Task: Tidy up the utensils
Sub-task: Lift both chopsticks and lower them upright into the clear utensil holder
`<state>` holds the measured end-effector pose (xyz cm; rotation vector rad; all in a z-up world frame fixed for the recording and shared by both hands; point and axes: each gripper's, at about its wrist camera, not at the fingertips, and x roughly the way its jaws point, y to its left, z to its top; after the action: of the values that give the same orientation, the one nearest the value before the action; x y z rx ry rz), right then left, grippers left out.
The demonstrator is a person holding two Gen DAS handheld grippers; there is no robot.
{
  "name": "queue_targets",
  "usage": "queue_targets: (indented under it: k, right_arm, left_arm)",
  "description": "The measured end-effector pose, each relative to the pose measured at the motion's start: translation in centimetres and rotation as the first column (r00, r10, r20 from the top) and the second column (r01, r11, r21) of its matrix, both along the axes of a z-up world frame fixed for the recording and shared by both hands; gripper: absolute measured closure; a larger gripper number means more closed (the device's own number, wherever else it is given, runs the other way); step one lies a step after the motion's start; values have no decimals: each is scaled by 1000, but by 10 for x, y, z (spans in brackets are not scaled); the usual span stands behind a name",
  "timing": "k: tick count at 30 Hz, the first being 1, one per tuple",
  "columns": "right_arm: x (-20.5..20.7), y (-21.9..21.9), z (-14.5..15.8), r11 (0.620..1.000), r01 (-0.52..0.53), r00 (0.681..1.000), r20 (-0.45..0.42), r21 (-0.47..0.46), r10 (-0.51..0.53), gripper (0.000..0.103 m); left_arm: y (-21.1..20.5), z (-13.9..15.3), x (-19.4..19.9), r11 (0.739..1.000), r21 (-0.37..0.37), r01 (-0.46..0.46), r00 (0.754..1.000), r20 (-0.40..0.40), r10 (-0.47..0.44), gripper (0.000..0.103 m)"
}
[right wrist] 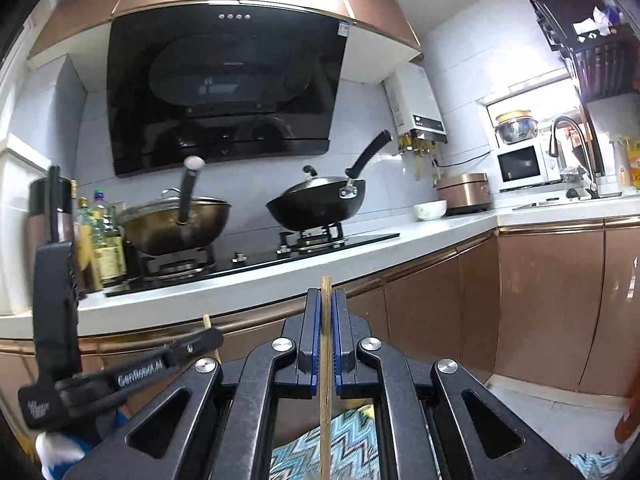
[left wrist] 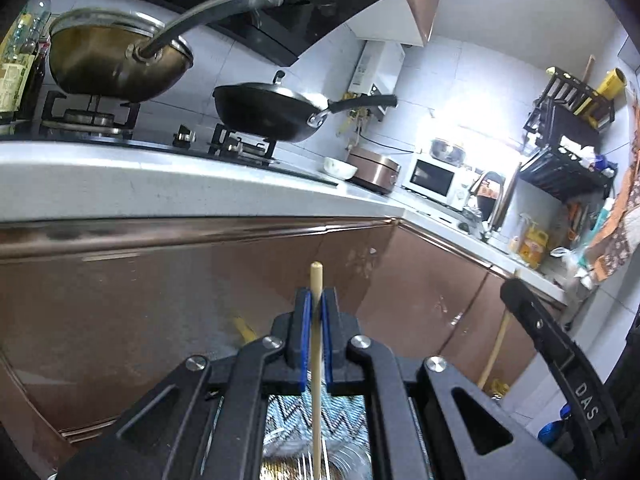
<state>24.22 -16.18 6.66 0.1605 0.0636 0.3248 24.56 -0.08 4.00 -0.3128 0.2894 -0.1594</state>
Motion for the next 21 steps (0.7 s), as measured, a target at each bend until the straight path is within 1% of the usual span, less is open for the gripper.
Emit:
queue_targets:
  k: [5,6,10,13,14,16,17,18,19,20,21]
  right_arm:
    - [31,-2,-32,1000,31,999,12,1,-31,98]
    - [33,-2,-37,999,33,999,9,1,-33,98]
    - [42,3,-71,998,62,998,-14,-22,-62,98]
    - [43,8,-95,995,77,995,-55,-67,-81,97]
    - [40,8,-101,995,76,995,-66,-72,-81,97]
    - [35,7,-107,994,71,993,-90,-81,-78,96]
    - [32,8,-106,994,72,993,-92,-87,-80,89]
    - [27,8,-104,993,74,992,-92,-92,-82,85]
    - [21,8,-99,993,75,992,-90,-96,-84,80]
    - [14,7,-93,992,76,993,-85,-101,-85,78]
    - [7,7,-87,992,76,993,-80,-105,-85,78]
  left_arm:
    - [-12,-32,16,998,46,-31,999,22,30,98]
    - [-15,-39,18,998,48,-32,999,24,30,98]
    - [-25,-68,19,996,74,-59,998,35,56,98]
    - [-27,-90,19,997,72,-40,999,10,40,98]
    - [-28,-96,19,996,77,-34,999,-3,34,96]
    - [-25,-101,16,997,74,-18,1000,-22,19,96]
    - [-24,-100,14,998,70,-7,999,-31,9,93]
    - [-22,-97,10,998,67,5,999,-36,-3,90]
    - [-20,-91,4,997,71,13,999,-36,-11,78]
    - [-17,-85,-1,997,77,15,999,-31,-12,69]
    - [-14,-77,-9,996,83,14,1000,-21,-13,66]
